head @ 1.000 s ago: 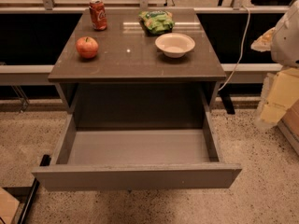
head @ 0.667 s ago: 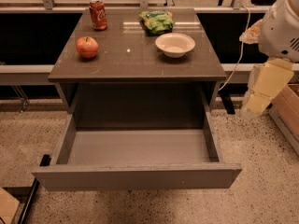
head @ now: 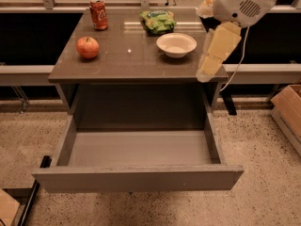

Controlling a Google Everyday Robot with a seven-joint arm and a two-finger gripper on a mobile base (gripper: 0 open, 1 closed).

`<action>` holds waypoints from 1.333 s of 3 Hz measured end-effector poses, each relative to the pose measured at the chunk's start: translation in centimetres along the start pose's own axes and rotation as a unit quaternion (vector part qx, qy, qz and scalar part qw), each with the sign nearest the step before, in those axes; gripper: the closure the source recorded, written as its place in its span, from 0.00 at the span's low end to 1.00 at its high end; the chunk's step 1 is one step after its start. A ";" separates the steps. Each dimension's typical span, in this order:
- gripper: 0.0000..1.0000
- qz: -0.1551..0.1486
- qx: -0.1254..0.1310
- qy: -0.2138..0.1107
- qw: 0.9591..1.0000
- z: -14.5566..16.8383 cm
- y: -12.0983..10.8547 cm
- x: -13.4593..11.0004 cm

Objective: Place apple into top drawer

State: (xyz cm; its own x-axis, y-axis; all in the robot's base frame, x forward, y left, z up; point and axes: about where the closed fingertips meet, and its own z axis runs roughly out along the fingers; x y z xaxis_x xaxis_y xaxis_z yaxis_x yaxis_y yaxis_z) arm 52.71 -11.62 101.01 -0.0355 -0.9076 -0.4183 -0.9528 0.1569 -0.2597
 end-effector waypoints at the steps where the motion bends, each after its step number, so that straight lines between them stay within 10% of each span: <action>1: 0.00 0.001 0.006 -0.006 1.000 -0.1 -0.2 -0.4; 2: 0.00 0.036 0.008 -0.031 0.999 1.7 -0.4 -0.8; 4: 0.00 0.067 -0.009 -0.177 0.982 8.6 -3.6 -7.1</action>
Offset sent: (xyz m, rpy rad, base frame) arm 0.0194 0.0226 -0.0252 0.1594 0.0166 -0.1170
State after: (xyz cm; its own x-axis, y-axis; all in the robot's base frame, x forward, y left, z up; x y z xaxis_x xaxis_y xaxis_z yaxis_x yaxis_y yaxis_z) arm 58.94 -2.34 97.43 -0.0573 -0.6867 -0.7246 -0.9520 0.2562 -0.1676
